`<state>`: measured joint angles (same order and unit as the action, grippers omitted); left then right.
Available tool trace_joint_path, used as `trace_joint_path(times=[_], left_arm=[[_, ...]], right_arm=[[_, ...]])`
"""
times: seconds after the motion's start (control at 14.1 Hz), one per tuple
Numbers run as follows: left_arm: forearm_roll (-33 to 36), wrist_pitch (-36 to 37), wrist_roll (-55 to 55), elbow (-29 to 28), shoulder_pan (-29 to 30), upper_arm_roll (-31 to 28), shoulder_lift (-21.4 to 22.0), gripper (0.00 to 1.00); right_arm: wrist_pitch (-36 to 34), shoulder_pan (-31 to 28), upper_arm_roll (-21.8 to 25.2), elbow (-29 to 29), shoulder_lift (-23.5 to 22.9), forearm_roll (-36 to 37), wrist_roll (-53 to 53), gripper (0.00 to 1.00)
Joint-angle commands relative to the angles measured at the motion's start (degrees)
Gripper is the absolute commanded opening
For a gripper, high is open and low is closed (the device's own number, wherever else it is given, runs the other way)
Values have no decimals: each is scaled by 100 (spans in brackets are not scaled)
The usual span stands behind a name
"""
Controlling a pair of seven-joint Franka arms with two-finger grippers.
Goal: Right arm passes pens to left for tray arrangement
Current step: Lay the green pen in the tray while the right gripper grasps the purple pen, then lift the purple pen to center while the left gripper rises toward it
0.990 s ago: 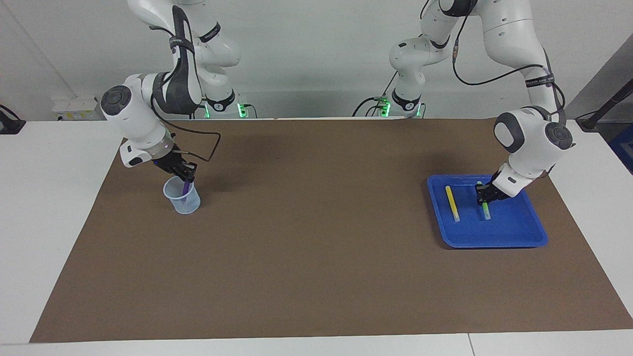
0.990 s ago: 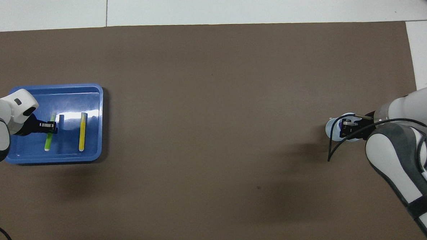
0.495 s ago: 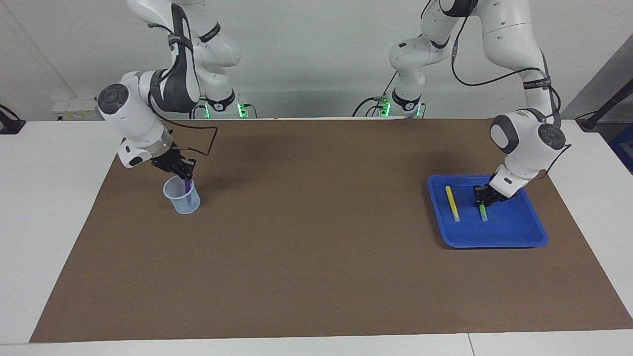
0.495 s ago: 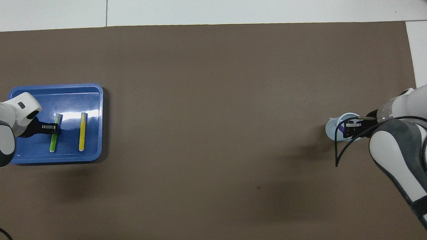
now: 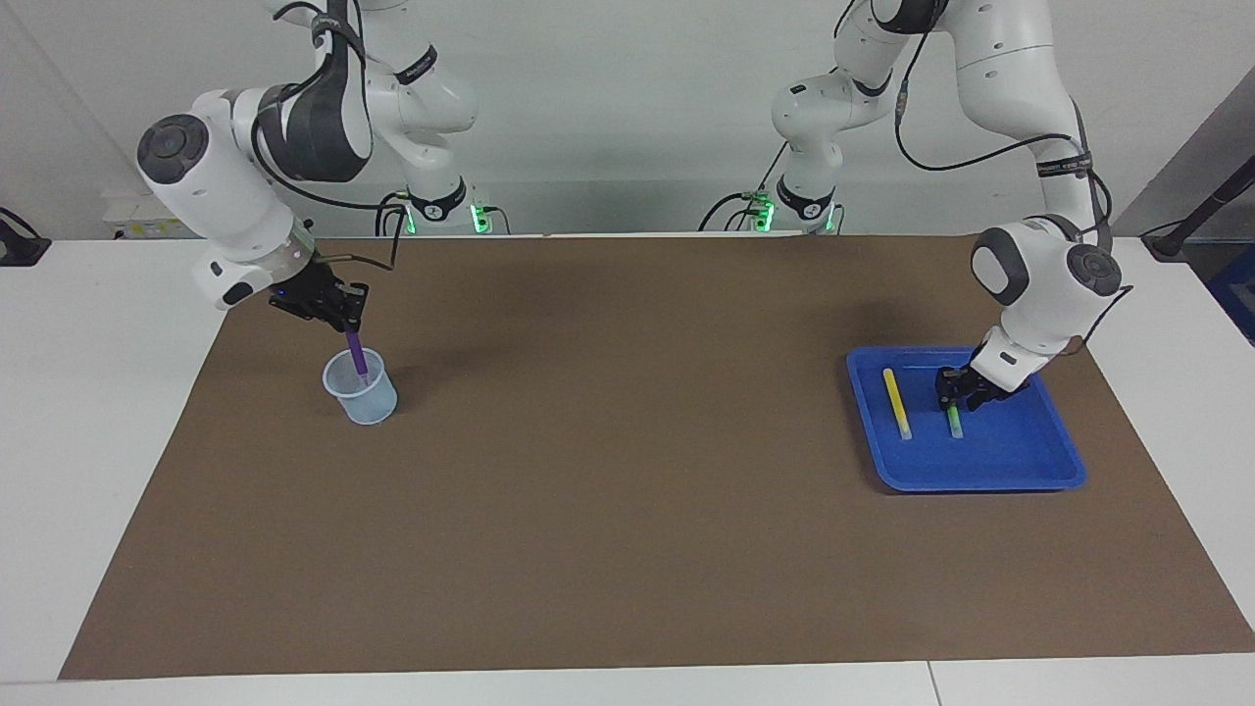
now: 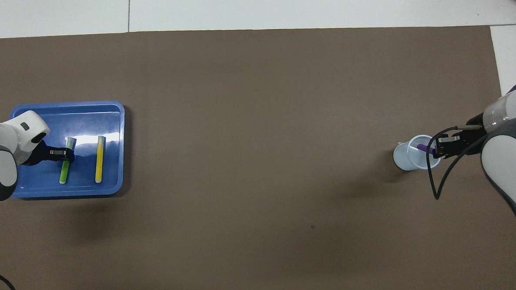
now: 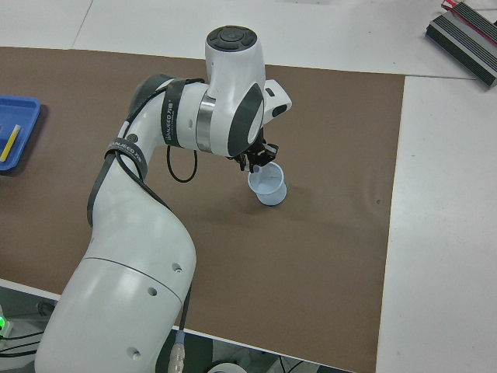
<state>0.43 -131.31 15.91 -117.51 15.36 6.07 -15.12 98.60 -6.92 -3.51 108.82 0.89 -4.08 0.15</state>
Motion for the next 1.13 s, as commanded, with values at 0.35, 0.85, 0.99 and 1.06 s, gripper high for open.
trace_joint_path(times=[0.35,0.85,0.99,1.06], left_arm=[[-244,1519,-1132,844,-226,104,352,60],[-1913,1697,-4513,1090,-840,104,870,60],[-2291,1662,-5664,1090,-1122,113,1011,60],[-2571,1627,-6157,1090,-1253,148,1064,60]], right_arm=[[-833,226,-376,-739,139,-319,-112,0],[-273,955,-800,-547,236,-919,-24,0],[289,1201,-800,-371,262,-971,-6,0],[509,1297,-800,-327,280,-1006,-23,0]])
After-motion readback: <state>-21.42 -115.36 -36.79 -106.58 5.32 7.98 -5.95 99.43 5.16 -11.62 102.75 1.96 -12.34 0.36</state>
